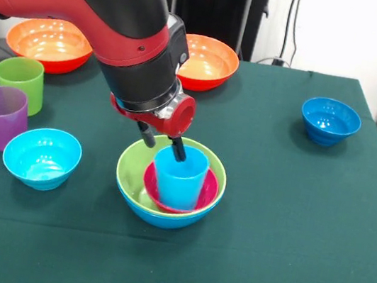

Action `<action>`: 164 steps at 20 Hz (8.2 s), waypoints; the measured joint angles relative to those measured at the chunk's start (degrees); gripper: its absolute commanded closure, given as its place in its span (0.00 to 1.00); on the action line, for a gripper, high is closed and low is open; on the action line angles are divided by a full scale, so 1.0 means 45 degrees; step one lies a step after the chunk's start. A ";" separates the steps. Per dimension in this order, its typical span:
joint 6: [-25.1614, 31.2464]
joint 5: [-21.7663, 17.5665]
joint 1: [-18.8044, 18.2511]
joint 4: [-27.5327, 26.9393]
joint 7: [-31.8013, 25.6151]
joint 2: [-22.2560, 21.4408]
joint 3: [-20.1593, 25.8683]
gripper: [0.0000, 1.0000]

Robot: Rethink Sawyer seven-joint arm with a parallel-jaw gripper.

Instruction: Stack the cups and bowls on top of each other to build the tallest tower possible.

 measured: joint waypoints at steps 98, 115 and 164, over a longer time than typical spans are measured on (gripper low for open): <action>-0.6542 -0.5249 -0.1040 0.9303 -0.0003 -0.6286 -0.0880 0.00; -0.9991 -0.5873 -0.1160 1.2898 -0.0003 -0.7619 -0.1638 0.00; -1.5502 -0.8496 -0.1469 1.1905 -0.0003 -0.2437 -0.6638 0.00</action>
